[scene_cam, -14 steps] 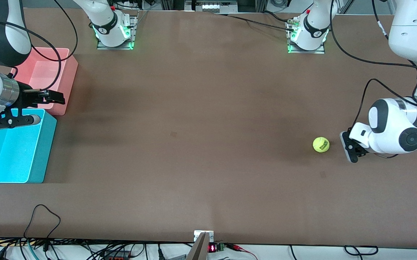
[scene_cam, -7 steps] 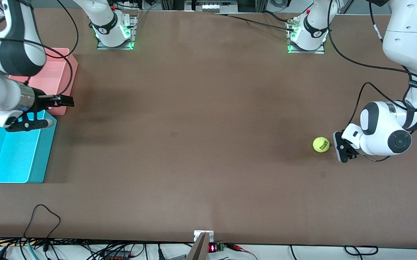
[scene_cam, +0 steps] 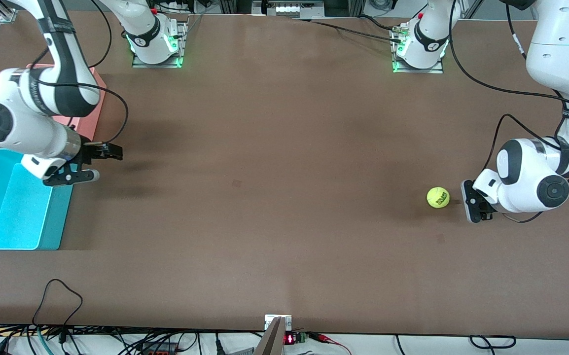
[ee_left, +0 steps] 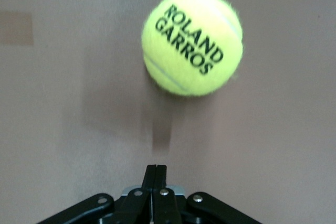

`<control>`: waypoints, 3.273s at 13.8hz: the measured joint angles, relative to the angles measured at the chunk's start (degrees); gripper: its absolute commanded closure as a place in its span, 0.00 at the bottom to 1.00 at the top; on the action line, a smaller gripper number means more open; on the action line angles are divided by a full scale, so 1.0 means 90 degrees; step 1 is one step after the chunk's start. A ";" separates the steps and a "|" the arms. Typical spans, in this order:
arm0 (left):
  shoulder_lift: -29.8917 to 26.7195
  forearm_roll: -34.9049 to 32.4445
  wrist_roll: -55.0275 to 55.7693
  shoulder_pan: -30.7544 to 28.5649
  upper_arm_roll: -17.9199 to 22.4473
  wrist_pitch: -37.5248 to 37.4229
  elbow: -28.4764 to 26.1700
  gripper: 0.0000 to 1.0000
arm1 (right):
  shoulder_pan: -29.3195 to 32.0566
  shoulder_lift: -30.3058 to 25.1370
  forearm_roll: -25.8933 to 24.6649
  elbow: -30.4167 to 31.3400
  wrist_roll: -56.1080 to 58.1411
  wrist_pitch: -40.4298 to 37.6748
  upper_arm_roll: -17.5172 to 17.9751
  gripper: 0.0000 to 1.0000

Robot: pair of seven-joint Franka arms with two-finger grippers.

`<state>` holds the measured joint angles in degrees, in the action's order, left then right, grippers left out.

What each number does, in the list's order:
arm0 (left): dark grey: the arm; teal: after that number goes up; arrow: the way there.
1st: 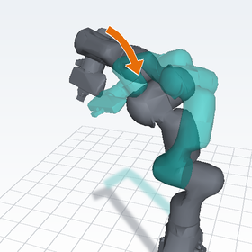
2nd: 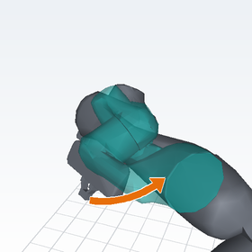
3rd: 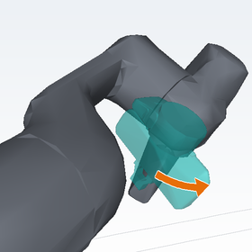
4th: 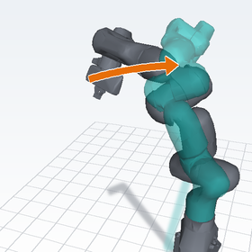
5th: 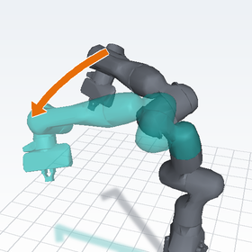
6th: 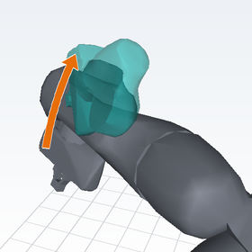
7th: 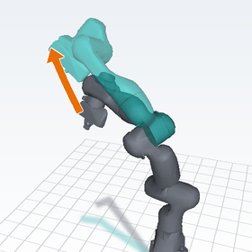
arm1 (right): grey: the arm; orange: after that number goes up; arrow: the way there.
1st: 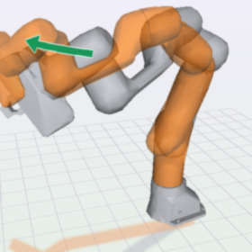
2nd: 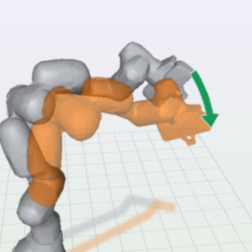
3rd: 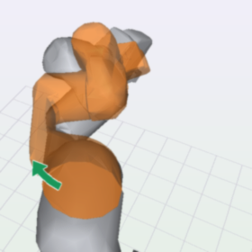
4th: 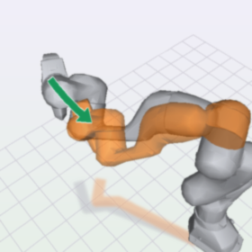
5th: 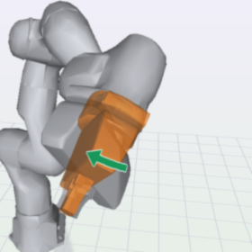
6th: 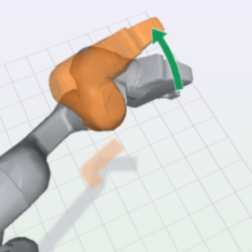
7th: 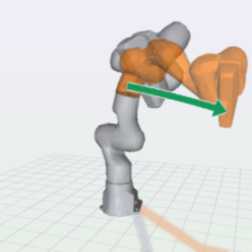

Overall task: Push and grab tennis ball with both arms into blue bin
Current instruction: 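Push the tennis ball with the left gripper toward the right gripper, then withdraw the left gripper while the right gripper reaches the rolling ball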

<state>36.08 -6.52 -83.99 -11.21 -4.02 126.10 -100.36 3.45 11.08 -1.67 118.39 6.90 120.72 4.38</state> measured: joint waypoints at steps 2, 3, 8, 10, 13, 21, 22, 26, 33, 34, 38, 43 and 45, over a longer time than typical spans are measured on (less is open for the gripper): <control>0.0006 0.0000 -0.0062 -0.0056 0.0001 0.0000 0.0000 1.00 | -0.0020 0.0000 0.0000 0.0489 0.0004 0.0547 0.0012 0.00; 0.0011 0.0000 -0.0068 -0.0053 -0.0004 0.0000 -0.0001 1.00 | -0.0048 0.0000 0.0000 0.0675 0.0004 0.0722 0.0015 0.00; 0.0062 0.0002 0.0686 0.0359 -0.0426 0.0000 -0.0205 1.00 | -0.0179 0.0040 0.0000 0.1003 0.0004 0.0898 0.0033 0.00; 0.0071 0.0002 0.1459 0.0597 -0.0914 0.0003 -0.0304 1.00 | -0.0243 0.0120 0.0000 0.1013 0.0004 0.0955 0.0037 0.00; 0.0060 -0.0002 0.1911 0.0791 -0.1192 -0.0147 -0.0051 1.00 | -0.0267 0.0267 0.0000 0.1014 0.0004 0.1035 0.0039 0.00; 0.0004 -0.0017 0.0878 -0.0780 -0.1098 -0.0797 0.1023 1.00 | -0.0302 0.0322 0.0000 0.1007 0.0003 0.1288 0.0040 0.00; -0.0006 -0.0017 0.0958 -0.0758 -0.1119 -0.0910 0.1190 1.00 | -0.0353 0.0322 0.0001 0.0998 -0.0001 0.1394 0.0042 0.00; -0.0056 -0.0017 0.1764 -0.0539 -0.1242 -0.2024 0.2025 1.00 | -0.0489 0.0418 0.0003 0.0791 -0.0013 0.1550 0.0046 0.00; -0.0553 -0.0017 0.3838 0.0239 -0.1246 -0.3262 0.2778 0.00 | -0.0935 0.0954 0.0010 0.0602 -0.0010 0.1619 0.0094 0.00; -0.0658 -0.0017 0.4079 0.0282 -0.1203 -0.3288 0.2775 0.00 | -0.0987 0.1034 0.0009 0.0523 0.0024 0.1626 0.0095 0.00; -0.1160 0.0151 0.5802 0.1023 -0.0305 -0.3309 0.2763 0.00 | -0.1350 0.1249 0.0007 0.0361 0.0798 0.1814 0.0101 0.00; -0.1938 0.0577 0.8841 0.1319 0.0109 -0.3315 0.2760 0.00 | -0.1246 0.1647 0.0007 -0.0037 0.2019 0.2058 0.0030 0.00; -0.2200 0.0616 0.9118 0.1306 0.0358 -0.3385 0.2755 0.00 | -0.1205 0.1783 0.0007 -0.0367 0.2323 0.2056 0.0028 0.00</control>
<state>16.28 -0.98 -1.93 0.54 -0.79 95.64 -75.56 -7.40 27.12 -1.61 115.09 27.81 139.23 4.63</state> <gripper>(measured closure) 0.000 0.000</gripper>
